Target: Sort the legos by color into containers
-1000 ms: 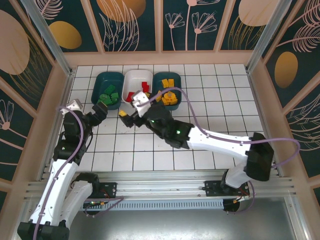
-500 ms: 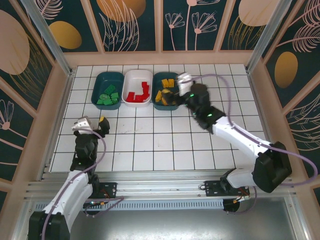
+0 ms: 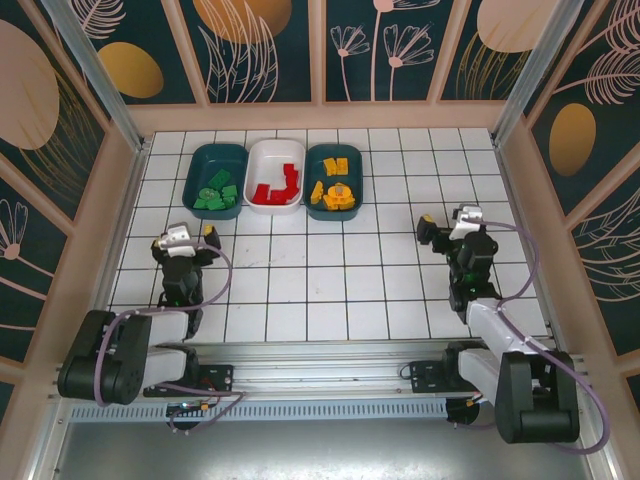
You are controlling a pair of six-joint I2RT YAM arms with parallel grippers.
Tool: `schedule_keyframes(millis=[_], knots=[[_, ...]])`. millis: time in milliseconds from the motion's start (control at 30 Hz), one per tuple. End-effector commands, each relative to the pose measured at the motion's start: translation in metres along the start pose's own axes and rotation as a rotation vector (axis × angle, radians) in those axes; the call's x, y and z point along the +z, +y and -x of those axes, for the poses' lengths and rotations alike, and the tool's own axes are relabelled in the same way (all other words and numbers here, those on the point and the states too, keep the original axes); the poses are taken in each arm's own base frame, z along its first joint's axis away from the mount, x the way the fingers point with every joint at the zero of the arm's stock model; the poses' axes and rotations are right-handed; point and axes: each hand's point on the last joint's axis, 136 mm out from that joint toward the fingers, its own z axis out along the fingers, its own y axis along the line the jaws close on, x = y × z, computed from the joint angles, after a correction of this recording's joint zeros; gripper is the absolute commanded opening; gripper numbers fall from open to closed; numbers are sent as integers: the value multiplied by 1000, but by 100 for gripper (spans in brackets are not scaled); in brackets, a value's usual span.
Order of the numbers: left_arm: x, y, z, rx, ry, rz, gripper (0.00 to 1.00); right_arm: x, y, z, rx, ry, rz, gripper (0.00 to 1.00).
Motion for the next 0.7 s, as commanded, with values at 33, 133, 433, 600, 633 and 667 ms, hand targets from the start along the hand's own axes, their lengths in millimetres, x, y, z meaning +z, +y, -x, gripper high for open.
schedule_keyframes(millis=[33, 133, 433, 600, 633, 667], knots=[[11, -10, 23, 35, -66, -36, 99, -8, -16, 14, 24, -196, -46, 99], [14, -11, 22, 38, -57, -43, 99, 1, -22, 1, 19, -177, -65, 99], [14, 22, 15, -59, -136, 50, 99, 21, -31, -20, 41, -145, -67, 99], [43, 11, 0, -16, 1, 24, 99, 46, -26, -33, 22, -52, -32, 99], [40, 12, 2, -20, -24, 24, 99, 46, -26, -33, 21, -49, -34, 99], [40, 13, 2, -21, -18, 28, 99, 46, -26, -32, 22, -49, -32, 99]])
